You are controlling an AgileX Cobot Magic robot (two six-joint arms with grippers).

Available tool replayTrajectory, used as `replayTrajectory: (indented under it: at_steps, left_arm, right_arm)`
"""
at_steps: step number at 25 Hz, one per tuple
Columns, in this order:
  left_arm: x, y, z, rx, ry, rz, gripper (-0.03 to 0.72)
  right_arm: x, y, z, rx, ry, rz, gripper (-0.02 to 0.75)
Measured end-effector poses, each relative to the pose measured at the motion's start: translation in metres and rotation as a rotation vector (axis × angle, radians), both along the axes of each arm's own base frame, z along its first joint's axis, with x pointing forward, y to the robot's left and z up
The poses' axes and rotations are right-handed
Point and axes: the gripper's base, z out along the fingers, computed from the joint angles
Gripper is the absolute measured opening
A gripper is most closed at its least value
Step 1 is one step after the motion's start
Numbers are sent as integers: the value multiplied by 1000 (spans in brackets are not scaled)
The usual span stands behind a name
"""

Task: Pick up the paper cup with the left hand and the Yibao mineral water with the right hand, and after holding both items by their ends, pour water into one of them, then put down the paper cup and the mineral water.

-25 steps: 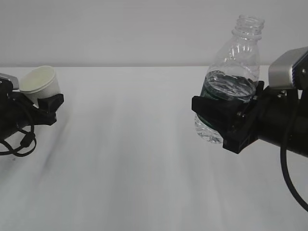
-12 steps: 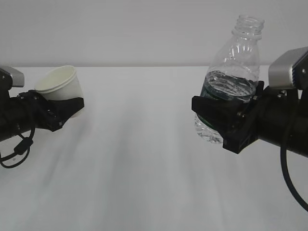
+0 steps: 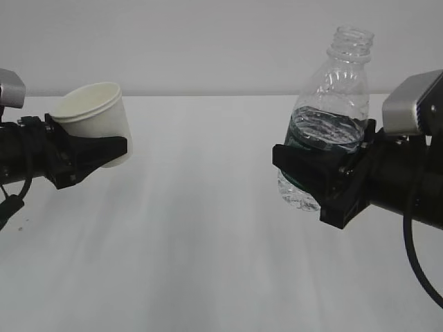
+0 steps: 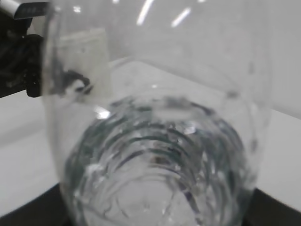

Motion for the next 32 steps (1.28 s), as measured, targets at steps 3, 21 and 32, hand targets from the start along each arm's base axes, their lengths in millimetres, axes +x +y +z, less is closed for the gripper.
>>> replayTrajectory:
  at_steps: [3,21,32]
  left_arm:
    - [-5,-1,13,-1,-18,-19,447]
    - [-30,-36,27,29,9,-208,447]
    - [-41,-62,25,50,16,-296,447]
  right_arm:
    - [0,0,0,-3,-1,4,417]
    - [0,0,0,-5,-2,6,417]
    - [0,0,0,-6,-2,8,417]
